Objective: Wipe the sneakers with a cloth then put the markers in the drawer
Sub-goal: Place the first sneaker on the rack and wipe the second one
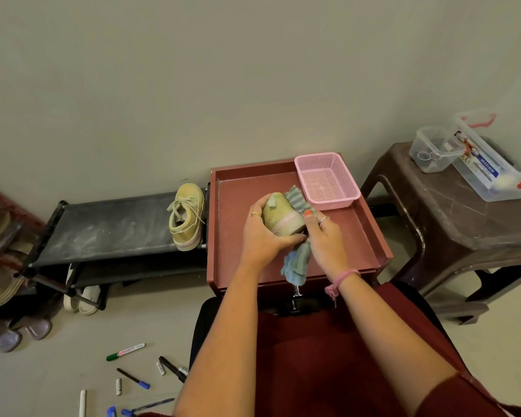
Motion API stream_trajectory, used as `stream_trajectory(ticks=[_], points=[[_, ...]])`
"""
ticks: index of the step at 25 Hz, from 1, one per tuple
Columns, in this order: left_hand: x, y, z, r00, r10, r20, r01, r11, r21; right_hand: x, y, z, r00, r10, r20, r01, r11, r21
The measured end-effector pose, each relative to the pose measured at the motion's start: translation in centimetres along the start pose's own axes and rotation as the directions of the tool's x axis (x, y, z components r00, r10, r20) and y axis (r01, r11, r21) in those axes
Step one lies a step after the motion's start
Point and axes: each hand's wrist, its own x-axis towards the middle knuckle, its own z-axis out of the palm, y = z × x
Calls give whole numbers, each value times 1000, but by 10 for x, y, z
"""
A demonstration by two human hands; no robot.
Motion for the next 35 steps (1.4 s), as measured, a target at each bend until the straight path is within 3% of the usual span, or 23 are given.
stream_trajectory(ticks=[2, 4, 5, 6, 8, 10, 12, 13, 15, 16, 18, 20, 22, 25, 26, 27, 29, 30, 31, 34, 35], points=[[0, -5, -8, 1000, -16, -2, 16, 1000, -25, -12, 0, 1, 985, -128, 111, 145, 976, -165], [-1, -11, -16, 999, -44, -12, 44, 997, -60, -29, 3, 10, 916, -301, 265, 389, 828, -404], [-2, -13, -19, 998, -59, -19, 58, 996, -65, -27, 5, 13, 893, -334, 301, 440, 788, -430], [-4, -13, -21, 997, -68, -21, 67, 996, -58, -20, 2, 15, 903, -323, 284, 420, 808, -413], [-7, -11, -23, 998, -62, -18, 61, 997, -36, 3, -5, 20, 976, -136, 172, 177, 952, -249], [-10, -10, -25, 998, -62, -8, 62, 998, -30, 11, -16, 24, 987, -2, 160, 25, 990, -139], [-10, -14, -30, 997, -75, -12, 75, 997, -9, -3, -17, 28, 960, -120, 253, 201, 924, -326], [-10, -17, -33, 997, -76, -15, 76, 997, -2, -13, -15, 31, 920, -214, 330, 354, 814, -460], [-11, -20, -36, 998, -67, -19, 67, 998, 10, -20, -8, 34, 847, -301, 438, 517, 657, -548], [-13, -18, -35, 997, -71, -25, 71, 997, 19, -14, -9, 36, 854, -293, 430, 505, 665, -550], [-17, -12, -31, 998, -66, -17, 66, 998, -3, 10, -18, 40, 944, -154, 292, 292, 801, -523], [-20, -12, -27, 999, -45, -9, 45, 999, -12, 24, -24, 38, 969, -45, 242, 163, 854, -495], [-18, -16, -30, 999, -47, -9, 47, 999, -2, 10, -24, 36, 925, -119, 361, 307, 793, -526], [-15, -19, -37, 999, -33, 2, 32, 998, 53, -14, -12, 33, 820, -282, 498, 554, 609, -568], [-15, -19, -37, 1000, -30, 0, 30, 998, 47, -8, -11, 34, 821, -284, 496, 553, 612, -565], [-16, -17, -37, 999, -34, -4, 34, 999, 24, 2, -12, 36, 860, -244, 448, 478, 689, -544], [-20, -16, -38, 1000, -24, 0, 24, 1000, 11, 22, -22, 41, 955, -23, 295, 146, 904, -403], [-22, -17, -39, 1000, -15, 4, 15, 1000, 27, 25, -25, 42, 962, 38, 271, 55, 942, -330], [-24, -19, -41, 1000, -20, 4, 19, 999, 38, 21, -26, 41, 952, 29, 306, 73, 946, -317], [-26, -29, -55, 998, -60, -18, 61, 995, 74, 0, -19, 35, 844, -114, 524, 325, 886, -332], [-27, -34, -60, 998, -60, -11, 61, 994, 86, -3, -17, 29, 832, -117, 542, 295, 921, -255]])
